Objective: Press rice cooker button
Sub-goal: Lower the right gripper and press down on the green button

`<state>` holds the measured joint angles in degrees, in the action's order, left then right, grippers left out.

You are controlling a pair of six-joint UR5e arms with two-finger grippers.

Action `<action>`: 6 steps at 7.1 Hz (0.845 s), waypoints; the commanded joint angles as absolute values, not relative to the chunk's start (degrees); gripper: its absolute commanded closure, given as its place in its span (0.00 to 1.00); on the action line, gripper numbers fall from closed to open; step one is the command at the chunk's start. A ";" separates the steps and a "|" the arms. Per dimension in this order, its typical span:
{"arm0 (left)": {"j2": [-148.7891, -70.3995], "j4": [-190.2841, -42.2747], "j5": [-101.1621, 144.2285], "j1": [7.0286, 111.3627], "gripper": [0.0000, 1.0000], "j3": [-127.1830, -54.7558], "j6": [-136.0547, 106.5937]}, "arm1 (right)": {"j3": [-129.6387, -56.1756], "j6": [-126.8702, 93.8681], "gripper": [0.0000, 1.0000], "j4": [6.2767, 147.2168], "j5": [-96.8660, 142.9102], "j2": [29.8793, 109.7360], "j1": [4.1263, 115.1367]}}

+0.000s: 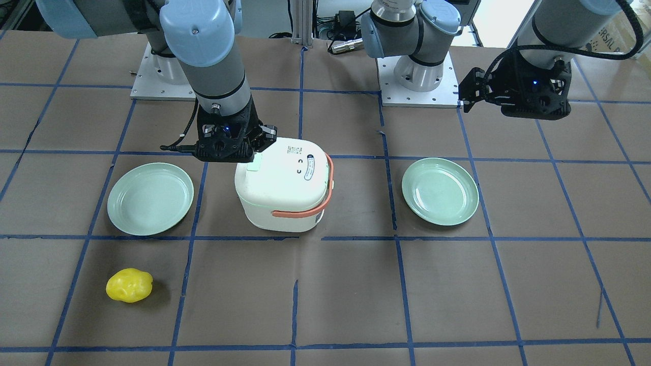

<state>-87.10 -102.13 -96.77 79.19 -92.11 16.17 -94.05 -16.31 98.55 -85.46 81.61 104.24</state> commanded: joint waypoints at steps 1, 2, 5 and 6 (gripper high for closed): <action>-87.10 -102.13 -96.77 79.19 0.00 -92.11 16.17 | -95.97 -16.52 0.86 99.31 -85.34 81.82 104.24; -87.10 -102.13 -96.77 79.19 0.00 -92.11 16.17 | -97.11 -16.61 0.86 100.10 -85.34 81.91 104.33; -87.10 -102.13 -96.77 79.19 0.00 -92.11 16.17 | -97.64 -17.05 0.84 100.28 -83.77 81.91 104.33; -87.10 -102.13 -96.77 79.19 0.00 -92.11 16.17 | -97.82 -17.22 0.84 100.28 -83.59 81.91 104.33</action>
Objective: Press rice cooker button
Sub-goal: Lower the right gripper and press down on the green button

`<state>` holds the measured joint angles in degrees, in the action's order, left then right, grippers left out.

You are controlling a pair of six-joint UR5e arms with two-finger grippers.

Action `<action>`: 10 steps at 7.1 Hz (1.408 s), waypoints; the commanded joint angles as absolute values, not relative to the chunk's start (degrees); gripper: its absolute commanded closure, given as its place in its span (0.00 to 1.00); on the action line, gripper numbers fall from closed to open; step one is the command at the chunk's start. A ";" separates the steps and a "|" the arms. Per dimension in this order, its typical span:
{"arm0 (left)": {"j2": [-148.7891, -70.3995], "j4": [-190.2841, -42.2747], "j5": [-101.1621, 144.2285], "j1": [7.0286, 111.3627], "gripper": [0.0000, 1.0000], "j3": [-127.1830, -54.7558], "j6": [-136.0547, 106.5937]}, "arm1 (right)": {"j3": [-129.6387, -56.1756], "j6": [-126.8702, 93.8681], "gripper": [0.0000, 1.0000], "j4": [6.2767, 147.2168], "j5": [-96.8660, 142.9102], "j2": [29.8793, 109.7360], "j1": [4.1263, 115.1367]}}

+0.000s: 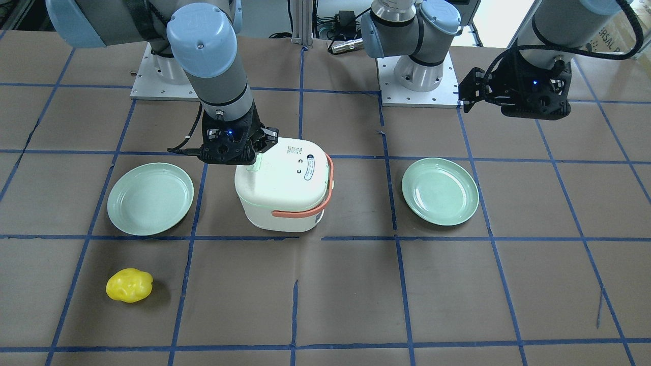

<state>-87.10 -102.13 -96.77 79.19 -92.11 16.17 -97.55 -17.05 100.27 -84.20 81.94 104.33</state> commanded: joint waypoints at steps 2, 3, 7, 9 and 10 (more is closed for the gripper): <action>-87.10 -102.13 -96.77 79.19 0.00 -92.11 16.17 | -97.91 -17.14 0.84 100.28 -83.58 81.91 104.33; -87.10 -102.13 -96.77 79.19 0.00 -92.11 16.17 | -98.00 -17.05 0.85 100.28 -83.58 81.74 104.33; -87.10 -102.13 -96.77 79.19 0.00 -92.11 16.17 | -98.53 -16.96 0.85 100.72 -83.58 81.65 104.33; -87.10 -102.13 -96.77 79.19 0.00 -92.11 16.17 | -98.70 -16.96 0.85 100.72 -83.58 81.74 104.33; -87.01 -102.13 -96.77 79.19 0.00 -92.11 16.17 | -99.31 -16.96 0.85 101.59 -83.58 81.74 104.33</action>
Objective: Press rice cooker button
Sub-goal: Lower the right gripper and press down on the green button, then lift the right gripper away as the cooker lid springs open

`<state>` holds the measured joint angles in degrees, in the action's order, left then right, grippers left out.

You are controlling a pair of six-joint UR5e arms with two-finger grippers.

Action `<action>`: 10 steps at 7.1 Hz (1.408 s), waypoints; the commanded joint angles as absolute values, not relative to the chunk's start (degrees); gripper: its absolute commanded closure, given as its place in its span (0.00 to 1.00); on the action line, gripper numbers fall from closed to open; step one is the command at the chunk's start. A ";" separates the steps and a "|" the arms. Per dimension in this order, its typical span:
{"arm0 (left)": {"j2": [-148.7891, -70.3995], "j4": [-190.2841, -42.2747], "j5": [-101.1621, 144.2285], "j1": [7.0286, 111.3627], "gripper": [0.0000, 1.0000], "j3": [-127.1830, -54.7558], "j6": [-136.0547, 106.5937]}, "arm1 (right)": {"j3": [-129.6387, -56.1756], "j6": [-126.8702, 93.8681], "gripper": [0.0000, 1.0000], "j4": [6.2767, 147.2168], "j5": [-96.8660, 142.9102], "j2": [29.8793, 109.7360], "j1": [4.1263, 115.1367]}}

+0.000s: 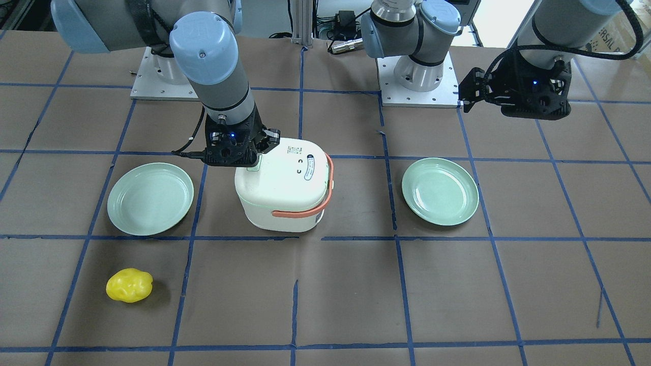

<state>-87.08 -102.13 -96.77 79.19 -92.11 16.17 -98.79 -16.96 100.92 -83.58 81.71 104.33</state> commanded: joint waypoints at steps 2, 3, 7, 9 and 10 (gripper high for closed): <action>-87.10 -102.13 -96.77 79.19 0.00 -92.11 16.17 | -99.58 -17.05 0.85 102.04 -83.58 81.83 104.33; -87.10 -102.13 -96.77 79.19 0.00 -92.11 16.17 | -99.23 -17.22 0.85 102.04 -83.67 81.83 104.33; -87.10 -102.13 -96.77 79.19 0.00 -92.11 16.17 | -91.01 -19.68 0.59 93.38 -85.24 82.97 104.24; -87.10 -102.13 -96.77 79.19 0.00 -92.11 16.17 | -82.04 -17.94 0.00 90.97 -93.04 81.48 103.37; -87.10 -102.13 -96.77 79.19 0.00 -92.11 16.17 | -80.61 -16.28 0.00 89.57 -93.60 80.95 103.19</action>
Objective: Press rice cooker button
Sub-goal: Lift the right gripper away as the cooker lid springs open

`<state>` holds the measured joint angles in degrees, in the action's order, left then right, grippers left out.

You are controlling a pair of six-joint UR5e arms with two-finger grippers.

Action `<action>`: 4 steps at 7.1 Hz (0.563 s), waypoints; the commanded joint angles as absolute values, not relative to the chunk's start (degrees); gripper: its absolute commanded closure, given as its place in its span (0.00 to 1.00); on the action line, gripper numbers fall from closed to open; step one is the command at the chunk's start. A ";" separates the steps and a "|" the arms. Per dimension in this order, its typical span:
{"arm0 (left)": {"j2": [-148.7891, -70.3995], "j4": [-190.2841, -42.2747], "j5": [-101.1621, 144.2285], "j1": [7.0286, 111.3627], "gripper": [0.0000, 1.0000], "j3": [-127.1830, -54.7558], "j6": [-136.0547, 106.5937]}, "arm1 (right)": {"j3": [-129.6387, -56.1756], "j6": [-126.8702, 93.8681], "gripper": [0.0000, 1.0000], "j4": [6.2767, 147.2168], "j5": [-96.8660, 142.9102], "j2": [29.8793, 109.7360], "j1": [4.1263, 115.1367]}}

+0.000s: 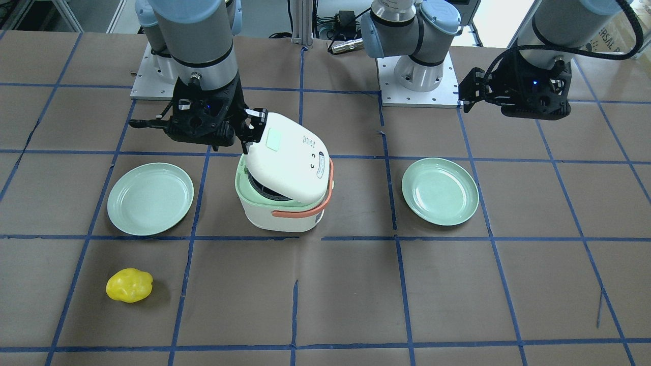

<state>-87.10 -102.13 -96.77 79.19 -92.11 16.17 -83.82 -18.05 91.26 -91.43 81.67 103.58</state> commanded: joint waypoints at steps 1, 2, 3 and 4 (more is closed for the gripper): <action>-87.10 -102.13 -96.77 79.19 0.00 -92.11 16.17 | -80.51 -15.65 0.00 89.47 -93.69 80.95 102.31; -87.10 -102.13 -96.77 79.19 0.00 -92.11 16.17 | -80.59 -11.90 0.00 89.56 -93.52 80.60 101.00; -87.10 -102.13 -96.77 79.19 0.00 -92.11 16.17 | -80.77 -10.30 0.00 89.56 -92.82 80.86 99.25; -87.01 -102.13 -96.77 79.19 0.00 -92.11 16.17 | -81.12 -8.28 0.00 89.65 -92.55 80.77 98.18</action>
<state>-87.09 -102.13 -96.77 79.19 -92.11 16.17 -80.83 -10.81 89.59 -92.98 80.80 99.76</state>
